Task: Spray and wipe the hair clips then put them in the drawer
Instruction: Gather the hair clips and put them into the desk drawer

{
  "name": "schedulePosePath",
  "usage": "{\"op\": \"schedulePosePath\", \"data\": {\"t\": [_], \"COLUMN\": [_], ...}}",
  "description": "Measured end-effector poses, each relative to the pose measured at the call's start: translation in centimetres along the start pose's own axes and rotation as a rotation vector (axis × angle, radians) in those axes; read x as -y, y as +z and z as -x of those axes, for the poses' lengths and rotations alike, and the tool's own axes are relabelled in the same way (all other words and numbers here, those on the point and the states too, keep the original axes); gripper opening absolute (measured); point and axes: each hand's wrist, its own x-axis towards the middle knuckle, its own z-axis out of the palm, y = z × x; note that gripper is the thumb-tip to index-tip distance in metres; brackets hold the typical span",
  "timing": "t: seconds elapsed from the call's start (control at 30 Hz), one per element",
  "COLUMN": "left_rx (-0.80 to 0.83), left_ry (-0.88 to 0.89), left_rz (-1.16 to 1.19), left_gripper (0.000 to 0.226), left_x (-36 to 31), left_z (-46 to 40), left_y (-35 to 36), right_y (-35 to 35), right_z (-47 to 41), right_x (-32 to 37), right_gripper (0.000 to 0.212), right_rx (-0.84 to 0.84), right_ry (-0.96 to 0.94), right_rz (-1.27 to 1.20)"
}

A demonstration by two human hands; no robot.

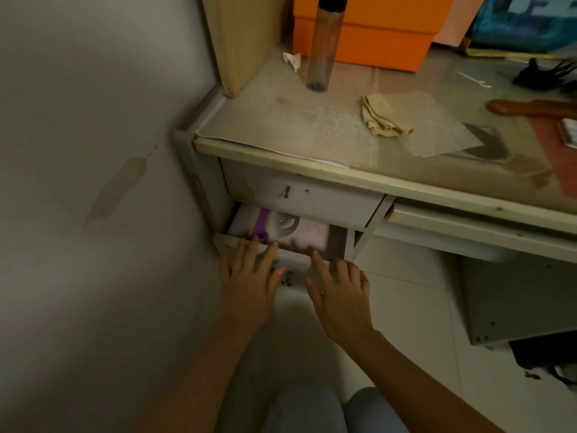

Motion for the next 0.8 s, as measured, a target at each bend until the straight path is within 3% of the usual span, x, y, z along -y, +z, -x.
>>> {"op": "schedulePosePath", "data": {"t": [0.4,0.8], "left_rx": [-0.061,-0.004], "left_ry": [-0.008,-0.067], "left_rz": [0.004,0.042], "left_gripper": [0.047,0.049], "left_x": [0.1,-0.4], "left_z": [3.9,6.5], "left_y": [-1.2,-3.1], "right_y": [0.2,0.3], "right_z": [3.7,6.5], "right_x": [1.3,1.8], "right_gripper": [0.059,0.057], "right_rx": [0.051,0.059], "right_ry": [0.003,-0.025], "right_rz": [0.058,0.079]}}
